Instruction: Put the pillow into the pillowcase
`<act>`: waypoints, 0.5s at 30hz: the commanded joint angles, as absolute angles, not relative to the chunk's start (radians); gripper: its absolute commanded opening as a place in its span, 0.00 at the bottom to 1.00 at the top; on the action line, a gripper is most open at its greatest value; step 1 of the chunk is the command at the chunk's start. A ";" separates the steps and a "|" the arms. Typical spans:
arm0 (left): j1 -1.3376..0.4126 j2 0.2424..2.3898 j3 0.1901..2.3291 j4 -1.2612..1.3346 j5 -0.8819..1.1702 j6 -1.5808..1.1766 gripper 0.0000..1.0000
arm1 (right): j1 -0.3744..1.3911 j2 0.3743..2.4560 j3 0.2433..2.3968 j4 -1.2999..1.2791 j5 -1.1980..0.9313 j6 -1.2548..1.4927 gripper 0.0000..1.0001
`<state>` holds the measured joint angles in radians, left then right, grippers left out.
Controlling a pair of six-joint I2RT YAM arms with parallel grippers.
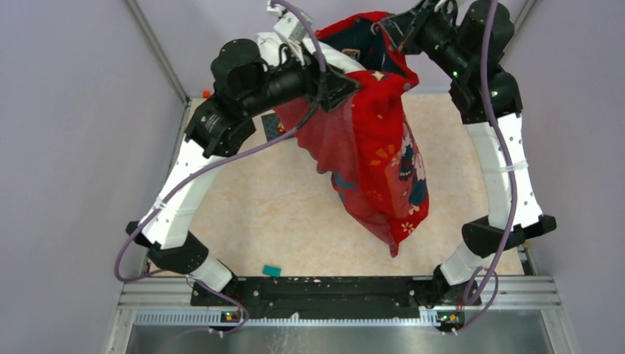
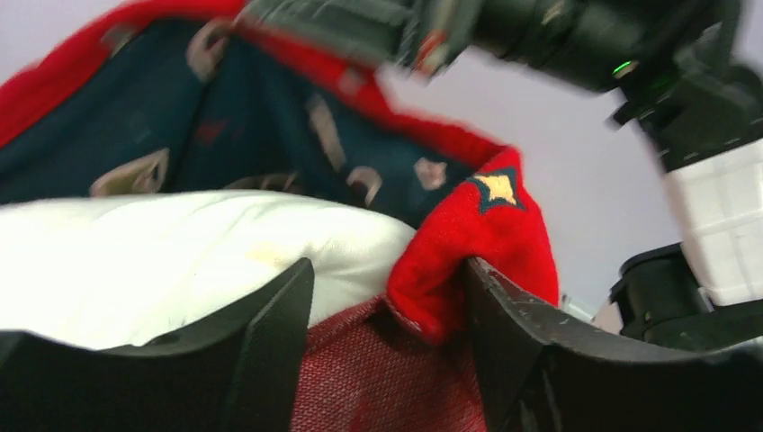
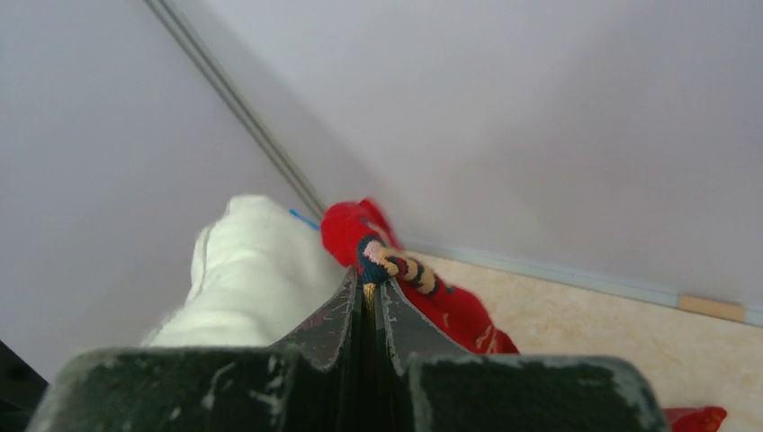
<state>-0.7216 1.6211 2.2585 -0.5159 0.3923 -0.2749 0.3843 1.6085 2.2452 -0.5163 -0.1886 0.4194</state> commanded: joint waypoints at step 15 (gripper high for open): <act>-0.652 1.208 1.993 -0.790 -0.524 -0.397 0.97 | 0.292 1.647 2.445 -0.577 -0.093 0.488 0.00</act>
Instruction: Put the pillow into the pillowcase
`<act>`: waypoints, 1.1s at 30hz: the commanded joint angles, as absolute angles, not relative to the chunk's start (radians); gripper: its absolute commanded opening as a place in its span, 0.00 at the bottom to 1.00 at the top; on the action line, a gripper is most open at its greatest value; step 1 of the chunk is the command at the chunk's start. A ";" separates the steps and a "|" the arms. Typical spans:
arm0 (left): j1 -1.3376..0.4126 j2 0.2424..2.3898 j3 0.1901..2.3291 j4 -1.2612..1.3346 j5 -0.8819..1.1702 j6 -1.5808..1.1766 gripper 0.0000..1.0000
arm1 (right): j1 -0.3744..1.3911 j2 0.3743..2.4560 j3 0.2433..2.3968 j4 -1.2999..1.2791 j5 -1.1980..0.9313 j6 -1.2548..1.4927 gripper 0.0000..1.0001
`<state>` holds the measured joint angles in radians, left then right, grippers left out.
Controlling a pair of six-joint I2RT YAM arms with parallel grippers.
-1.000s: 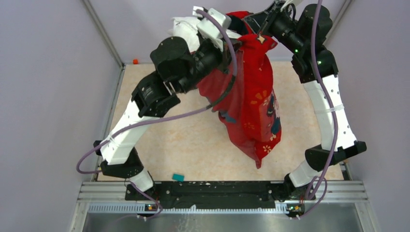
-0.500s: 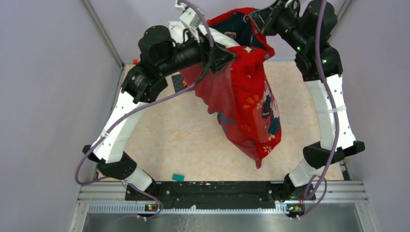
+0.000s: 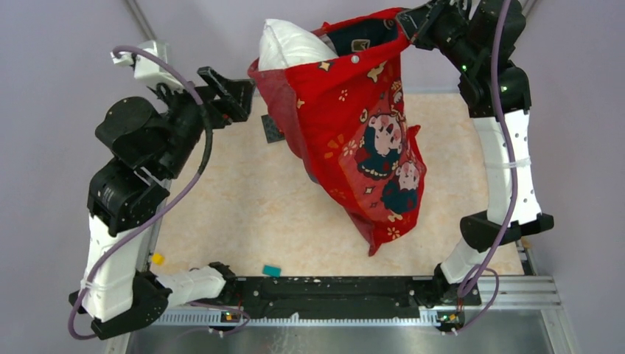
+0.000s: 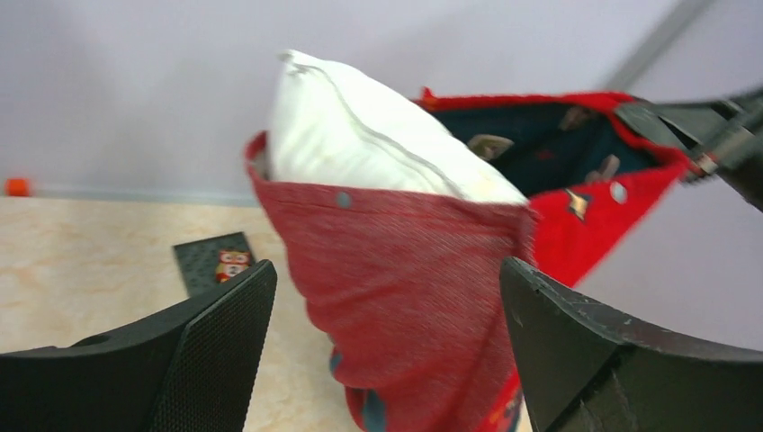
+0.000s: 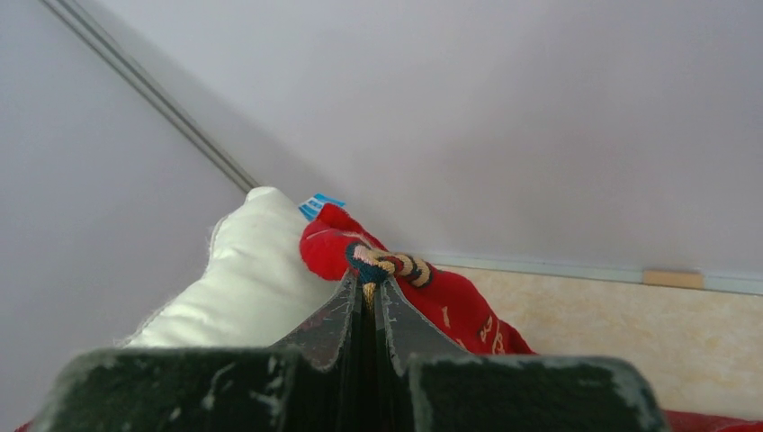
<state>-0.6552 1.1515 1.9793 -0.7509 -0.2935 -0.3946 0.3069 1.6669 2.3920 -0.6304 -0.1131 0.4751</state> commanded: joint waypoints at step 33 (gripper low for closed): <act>0.163 1.324 1.381 0.198 0.777 -1.424 0.74 | 0.271 1.536 2.348 -0.647 -0.102 0.446 0.00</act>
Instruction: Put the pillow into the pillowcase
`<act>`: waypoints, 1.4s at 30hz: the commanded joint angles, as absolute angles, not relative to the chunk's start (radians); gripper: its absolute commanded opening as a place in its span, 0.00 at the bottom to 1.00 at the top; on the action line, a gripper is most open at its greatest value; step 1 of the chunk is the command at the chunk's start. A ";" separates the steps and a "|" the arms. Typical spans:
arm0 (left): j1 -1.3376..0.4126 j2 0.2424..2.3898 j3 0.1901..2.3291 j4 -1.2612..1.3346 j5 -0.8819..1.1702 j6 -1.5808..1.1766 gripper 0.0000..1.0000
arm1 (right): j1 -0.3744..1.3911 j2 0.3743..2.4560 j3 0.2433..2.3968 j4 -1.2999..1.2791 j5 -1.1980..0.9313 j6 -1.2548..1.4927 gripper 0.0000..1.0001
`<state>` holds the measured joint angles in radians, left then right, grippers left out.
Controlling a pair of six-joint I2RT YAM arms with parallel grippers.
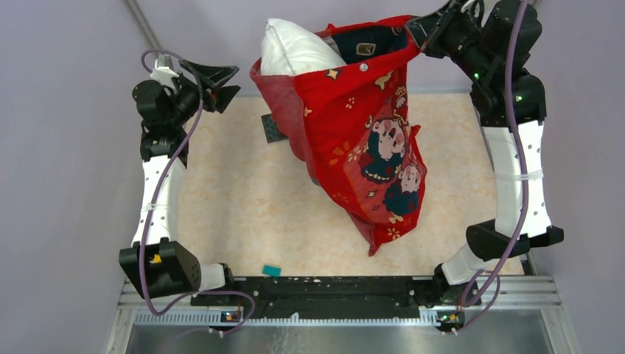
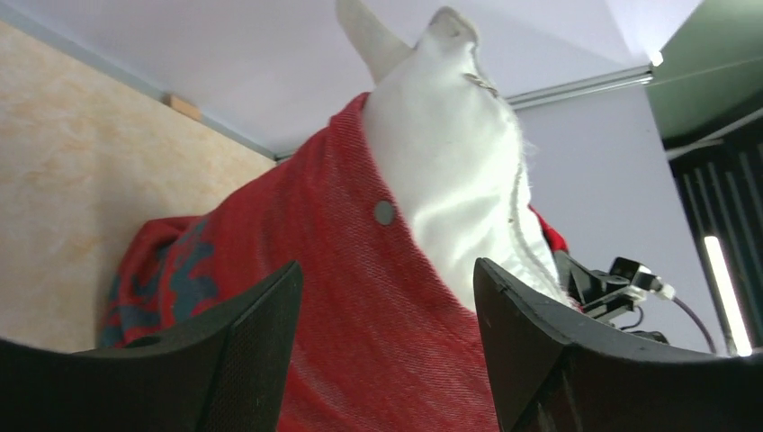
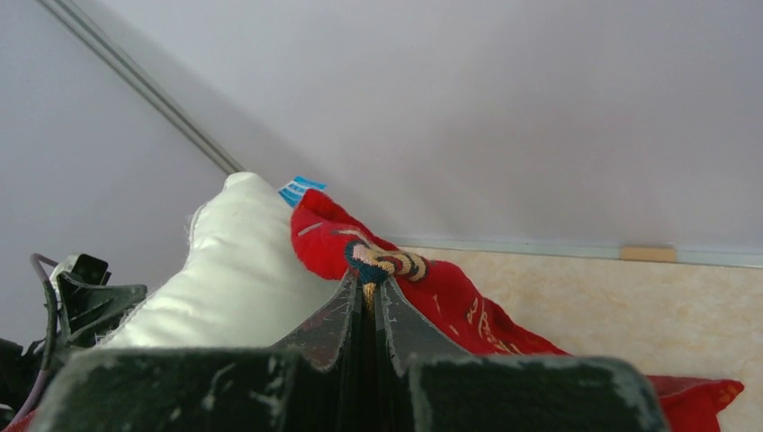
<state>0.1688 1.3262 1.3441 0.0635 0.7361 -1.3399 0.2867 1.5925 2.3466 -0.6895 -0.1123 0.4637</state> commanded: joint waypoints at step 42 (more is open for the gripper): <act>-0.512 1.684 2.383 0.020 0.526 -0.751 0.00 | 0.370 1.631 2.424 -0.477 -0.189 0.494 0.00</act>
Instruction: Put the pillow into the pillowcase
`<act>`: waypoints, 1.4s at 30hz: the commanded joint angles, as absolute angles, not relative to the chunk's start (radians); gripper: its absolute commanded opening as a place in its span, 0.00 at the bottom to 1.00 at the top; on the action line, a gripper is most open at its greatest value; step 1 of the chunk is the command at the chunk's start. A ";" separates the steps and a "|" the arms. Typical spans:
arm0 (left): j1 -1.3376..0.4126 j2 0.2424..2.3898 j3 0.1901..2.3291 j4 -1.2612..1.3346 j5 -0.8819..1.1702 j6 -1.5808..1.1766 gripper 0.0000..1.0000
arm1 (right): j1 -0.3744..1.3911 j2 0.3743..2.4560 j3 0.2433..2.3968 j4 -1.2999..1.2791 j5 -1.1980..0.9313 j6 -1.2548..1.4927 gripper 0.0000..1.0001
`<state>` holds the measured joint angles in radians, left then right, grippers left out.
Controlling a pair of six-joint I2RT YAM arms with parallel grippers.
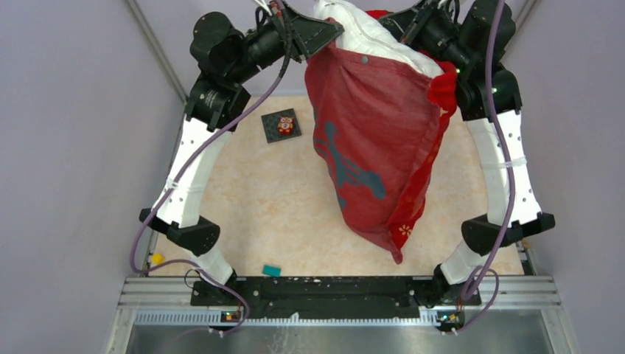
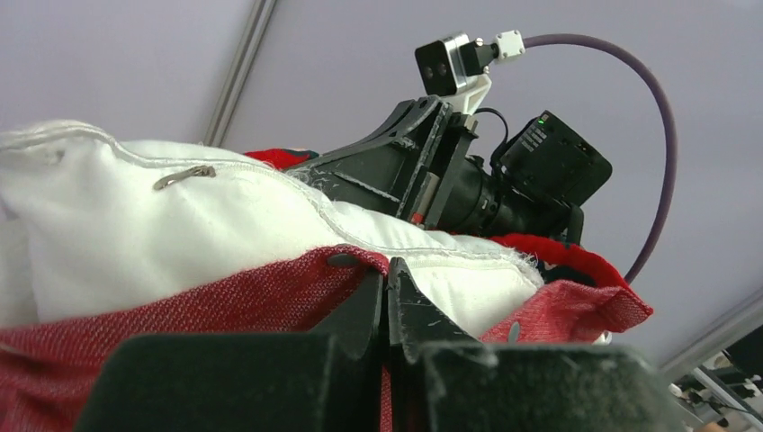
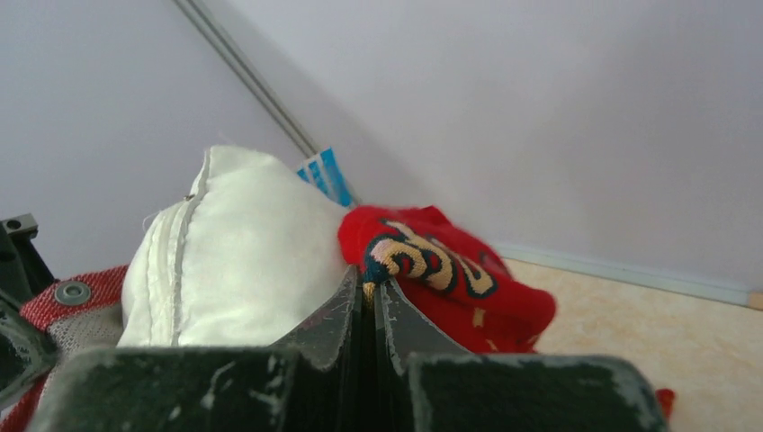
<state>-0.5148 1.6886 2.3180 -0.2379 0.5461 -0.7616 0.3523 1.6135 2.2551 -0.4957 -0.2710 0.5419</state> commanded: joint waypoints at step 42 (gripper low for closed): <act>-0.421 1.801 2.107 -0.480 0.463 -0.722 0.00 | 0.423 1.720 2.376 -0.334 -0.374 0.551 0.00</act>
<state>-0.2668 1.7958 2.1777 -0.5167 0.5179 -0.7738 0.3786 1.6527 2.2765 -0.3607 -0.3115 0.5442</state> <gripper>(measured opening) 0.007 0.017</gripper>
